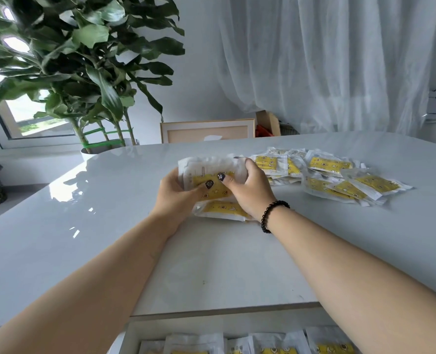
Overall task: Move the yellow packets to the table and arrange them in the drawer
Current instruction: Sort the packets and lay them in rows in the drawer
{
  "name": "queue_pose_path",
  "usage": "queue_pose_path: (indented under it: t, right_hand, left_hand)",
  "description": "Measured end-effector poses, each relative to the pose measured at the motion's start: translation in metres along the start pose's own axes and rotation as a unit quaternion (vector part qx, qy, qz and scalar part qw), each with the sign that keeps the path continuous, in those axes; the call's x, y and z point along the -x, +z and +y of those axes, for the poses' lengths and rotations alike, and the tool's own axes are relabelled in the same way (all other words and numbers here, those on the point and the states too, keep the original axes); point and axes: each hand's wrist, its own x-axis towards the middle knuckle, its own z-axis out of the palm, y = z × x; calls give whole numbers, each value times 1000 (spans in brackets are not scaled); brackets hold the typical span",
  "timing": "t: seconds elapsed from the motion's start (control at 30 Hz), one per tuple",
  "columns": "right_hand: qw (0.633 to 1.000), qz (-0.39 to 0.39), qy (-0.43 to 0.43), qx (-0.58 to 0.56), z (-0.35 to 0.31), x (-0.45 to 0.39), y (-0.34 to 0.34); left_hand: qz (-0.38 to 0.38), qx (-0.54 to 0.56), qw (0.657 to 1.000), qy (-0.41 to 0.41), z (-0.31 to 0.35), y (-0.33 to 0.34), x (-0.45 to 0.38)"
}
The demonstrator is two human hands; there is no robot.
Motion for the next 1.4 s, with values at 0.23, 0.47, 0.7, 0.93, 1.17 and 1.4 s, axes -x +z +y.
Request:
queue_pose_path:
  t: [0.23,0.47,0.7,0.93,1.17,1.4]
  right_hand:
    - [999,-40,14,18,4,-2,-2]
    - [996,-26,72,41,-1,1,-10]
    - [931,-233,138,243,-20,6,-28]
    - [919,-239,15,314,-42,7,-25]
    - [886,-244,-87,384,-80,1,-54]
    - [780,-335,-83,522,-74,9,-48]
  left_hand:
    - [-2,-150,989,16,1,0,-2]
    - [159,-31,986,-29,4,-9,-5]
    - [164,-229,959,-45,5,-30,-13]
    - [2,-542,841,-6,37,-38,-22]
    - [-219,-687,689,-65,87,-52,-8]
    - [-242,-639,730,17,68,-38,1]
